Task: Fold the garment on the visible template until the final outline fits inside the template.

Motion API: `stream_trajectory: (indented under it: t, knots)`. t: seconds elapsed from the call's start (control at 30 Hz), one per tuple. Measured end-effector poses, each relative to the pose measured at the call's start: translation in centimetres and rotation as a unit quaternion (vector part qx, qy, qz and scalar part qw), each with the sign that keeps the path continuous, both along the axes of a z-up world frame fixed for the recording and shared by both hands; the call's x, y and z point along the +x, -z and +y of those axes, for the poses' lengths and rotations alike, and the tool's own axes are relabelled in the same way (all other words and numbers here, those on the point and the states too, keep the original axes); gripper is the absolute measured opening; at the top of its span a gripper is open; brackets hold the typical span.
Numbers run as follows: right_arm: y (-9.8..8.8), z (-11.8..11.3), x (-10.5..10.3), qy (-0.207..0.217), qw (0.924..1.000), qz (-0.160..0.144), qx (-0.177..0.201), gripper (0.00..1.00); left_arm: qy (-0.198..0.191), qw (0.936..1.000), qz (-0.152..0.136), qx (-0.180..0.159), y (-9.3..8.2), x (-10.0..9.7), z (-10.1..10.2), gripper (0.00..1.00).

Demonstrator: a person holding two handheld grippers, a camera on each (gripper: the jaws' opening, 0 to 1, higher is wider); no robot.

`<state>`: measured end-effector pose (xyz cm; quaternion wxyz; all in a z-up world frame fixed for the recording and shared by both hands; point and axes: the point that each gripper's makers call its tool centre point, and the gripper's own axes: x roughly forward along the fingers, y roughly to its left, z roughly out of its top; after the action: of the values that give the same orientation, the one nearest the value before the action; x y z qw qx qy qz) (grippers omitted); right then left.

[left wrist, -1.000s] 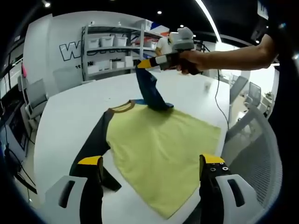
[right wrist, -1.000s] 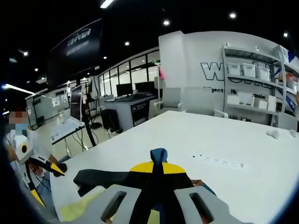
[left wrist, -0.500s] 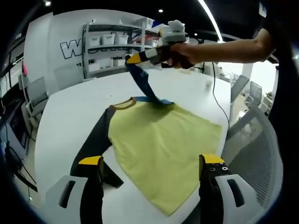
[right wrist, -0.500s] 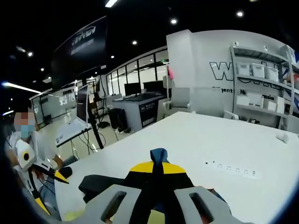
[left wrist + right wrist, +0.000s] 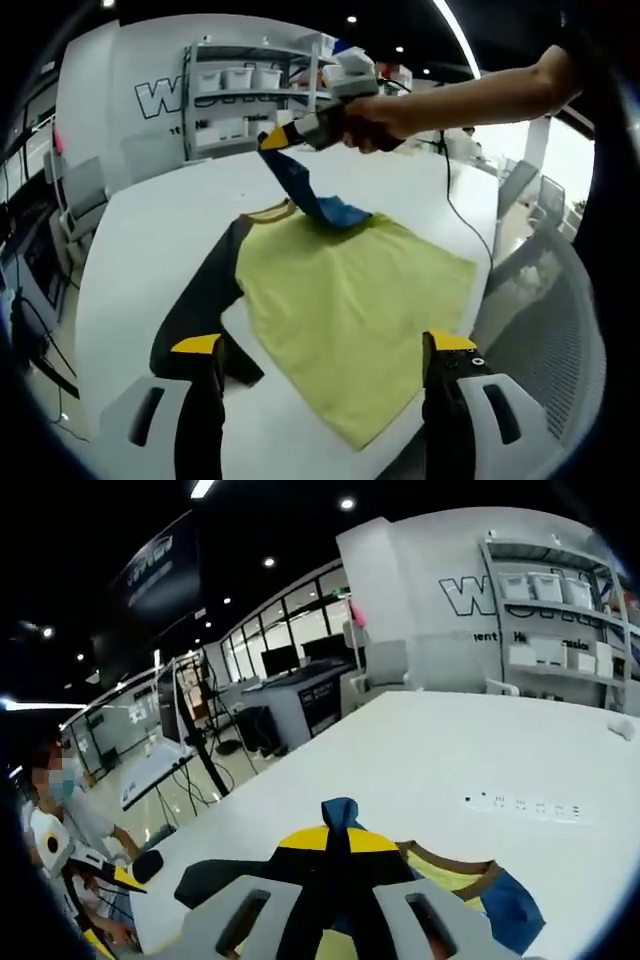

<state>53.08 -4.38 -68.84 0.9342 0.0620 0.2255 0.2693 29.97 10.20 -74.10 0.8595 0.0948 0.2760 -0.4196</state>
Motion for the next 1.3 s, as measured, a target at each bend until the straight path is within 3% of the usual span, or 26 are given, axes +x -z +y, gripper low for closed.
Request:
stream_trajectory:
  t: [0.2, 0.5, 0.57, 0.77, 1.3]
  knots:
    - [2.0, 0.1, 0.7, 0.040, 0.9986, 0.026, 0.023, 0.00, -0.003, 1.0000, 0.004, 0.000, 0.2, -0.3, 0.0, 0.81]
    - [4.4, 2.8, 0.8, 0.012, 0.9994, 0.033, 0.004, 0.00, -0.013, 0.9999, 0.006, -0.003, 0.2, -0.6, 0.1, 0.81]
    - [4.4, 3.6, 0.6, 0.002, 0.9993, 0.034, 0.017, 0.04, -0.019, 0.9998, 0.003, -0.008, 0.1, -0.4, 0.1, 0.81]
    - [3.7, 4.6, -0.3, -0.034, 0.9994, 0.012, -0.002, 0.09, -0.022, 0.9997, 0.001, -0.006, 0.2, 0.0, 0.1, 0.81]
    - [2.5, 2.9, -4.4, -0.073, 0.9956, -0.023, -0.054, 0.27, -0.063, 0.9977, -0.025, 0.010, 0.3, 1.8, 1.9, 0.81]
